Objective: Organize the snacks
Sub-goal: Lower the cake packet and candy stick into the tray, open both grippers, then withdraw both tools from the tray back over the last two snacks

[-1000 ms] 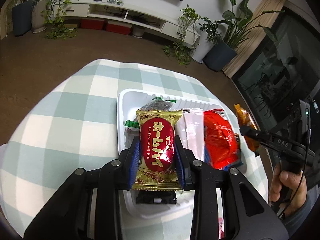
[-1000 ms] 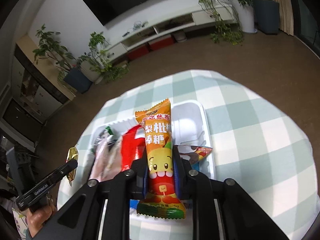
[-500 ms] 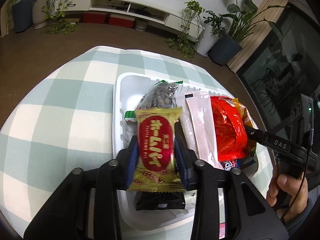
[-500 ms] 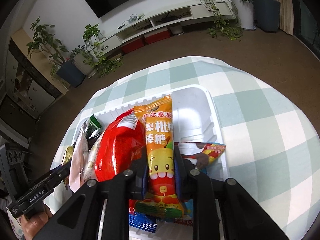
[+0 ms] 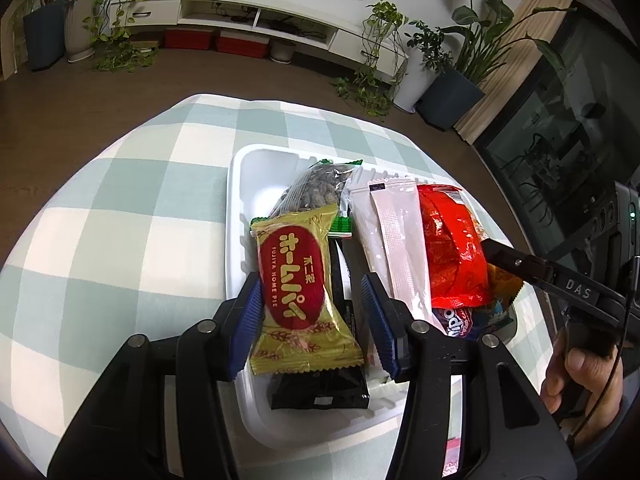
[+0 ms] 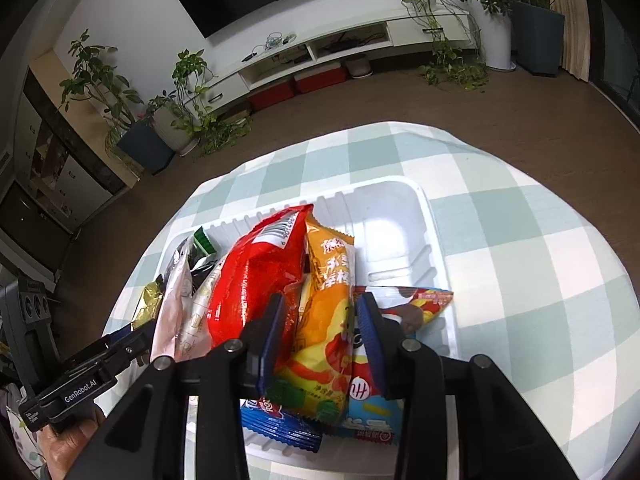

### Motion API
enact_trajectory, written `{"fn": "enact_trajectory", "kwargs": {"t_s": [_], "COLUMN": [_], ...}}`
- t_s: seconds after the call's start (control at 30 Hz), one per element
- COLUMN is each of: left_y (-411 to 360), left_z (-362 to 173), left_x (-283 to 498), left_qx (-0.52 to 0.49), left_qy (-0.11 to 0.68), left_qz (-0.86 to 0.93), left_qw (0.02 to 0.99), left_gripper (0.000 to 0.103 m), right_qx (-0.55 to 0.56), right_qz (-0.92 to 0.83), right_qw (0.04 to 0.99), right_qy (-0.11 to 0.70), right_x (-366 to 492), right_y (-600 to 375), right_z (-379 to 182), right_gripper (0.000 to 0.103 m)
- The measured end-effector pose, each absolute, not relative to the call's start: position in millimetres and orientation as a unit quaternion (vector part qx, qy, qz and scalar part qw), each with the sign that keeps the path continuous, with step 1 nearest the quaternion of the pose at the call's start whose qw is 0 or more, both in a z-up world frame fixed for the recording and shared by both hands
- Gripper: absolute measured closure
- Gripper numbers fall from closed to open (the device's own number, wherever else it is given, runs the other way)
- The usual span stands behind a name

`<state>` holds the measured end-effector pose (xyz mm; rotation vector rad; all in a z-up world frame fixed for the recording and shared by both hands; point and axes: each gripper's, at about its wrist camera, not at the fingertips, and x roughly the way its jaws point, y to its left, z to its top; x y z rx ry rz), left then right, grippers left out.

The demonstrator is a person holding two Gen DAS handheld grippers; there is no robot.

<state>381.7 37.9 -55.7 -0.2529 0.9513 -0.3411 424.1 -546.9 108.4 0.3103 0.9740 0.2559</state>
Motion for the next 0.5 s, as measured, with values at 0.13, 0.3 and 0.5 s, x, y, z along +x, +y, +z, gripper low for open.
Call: {"fn": "enact_trajectory", "kwargs": {"t_s": [0.13,0.3,0.5], "left_y": [36.3,31.5,24.0], "left_z": [-46.7,-33.1,-22.1], "left_x": [372.3,353.8,321.2], "left_qx": [-0.117,-0.115,-0.115], "left_qy": [0.444,0.434,0.426], "left_qz": [-0.166,-0.175,-0.189], "left_qw": [0.873,0.876,0.877], "left_gripper": [0.038,0.028,0.016], "right_qx": [0.152,0.161,0.187], "right_qz": [0.123,0.124,0.132], "right_qw": [0.870,0.874,0.872], "right_qy": [0.453,0.442,0.433], "right_x": [417.0,402.9,374.8], "right_y": [-549.4,-556.6,-569.0], "right_z": [117.4,126.8,129.6], "right_gripper": [0.045,0.035,0.029]}}
